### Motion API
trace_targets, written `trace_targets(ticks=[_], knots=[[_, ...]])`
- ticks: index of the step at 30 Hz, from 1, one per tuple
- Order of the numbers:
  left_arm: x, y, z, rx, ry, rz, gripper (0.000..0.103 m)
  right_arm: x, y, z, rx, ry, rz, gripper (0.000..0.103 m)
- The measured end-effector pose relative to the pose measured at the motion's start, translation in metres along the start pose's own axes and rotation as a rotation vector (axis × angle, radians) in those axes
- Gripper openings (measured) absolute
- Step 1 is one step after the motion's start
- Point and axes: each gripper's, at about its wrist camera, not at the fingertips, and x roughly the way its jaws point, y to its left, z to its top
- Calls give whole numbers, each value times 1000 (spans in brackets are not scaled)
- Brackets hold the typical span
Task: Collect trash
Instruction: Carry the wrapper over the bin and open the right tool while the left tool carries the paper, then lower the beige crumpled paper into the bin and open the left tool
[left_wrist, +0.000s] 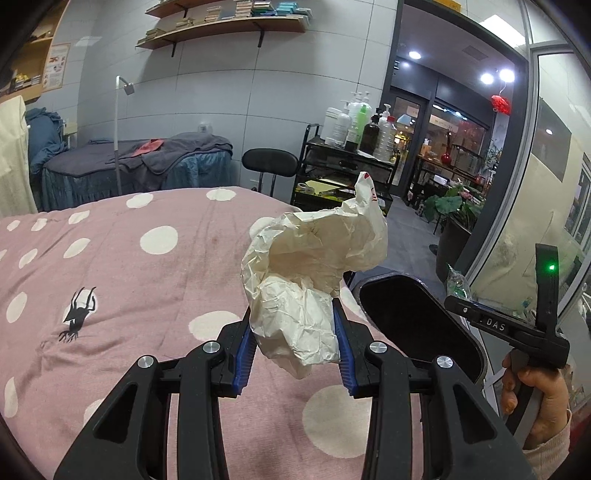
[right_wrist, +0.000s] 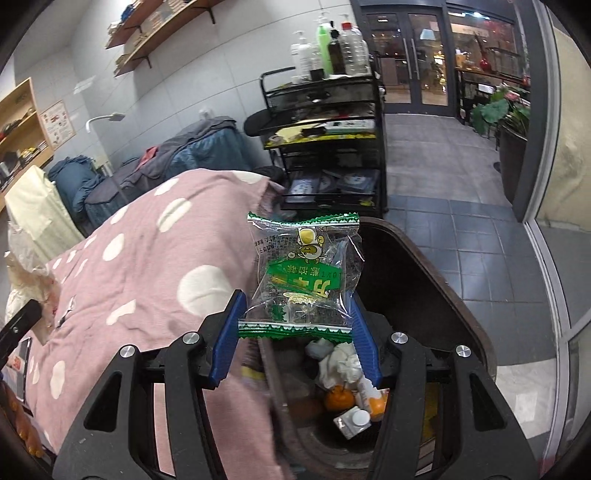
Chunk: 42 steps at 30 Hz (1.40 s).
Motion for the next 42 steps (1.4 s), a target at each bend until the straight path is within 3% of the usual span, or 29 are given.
trace_targets(ticks=[9,18,25,32,42], knots=[[14,-29,4,51,21,-44,37,38,-31,-2,30,60,-71,55],[25,-44,7,76,34,-74,37,71,-43,-12,40,124,-88,56],[35,-51,7,92,51,-91,37,86,-47,-25,55,152,-100,74],[45,-57,5,103,73,-111,37,78,-51,-35,71,144,-93,79],[63,-89,13,158,99,-172,37,36,-54,-29,103,33,-91,79]])
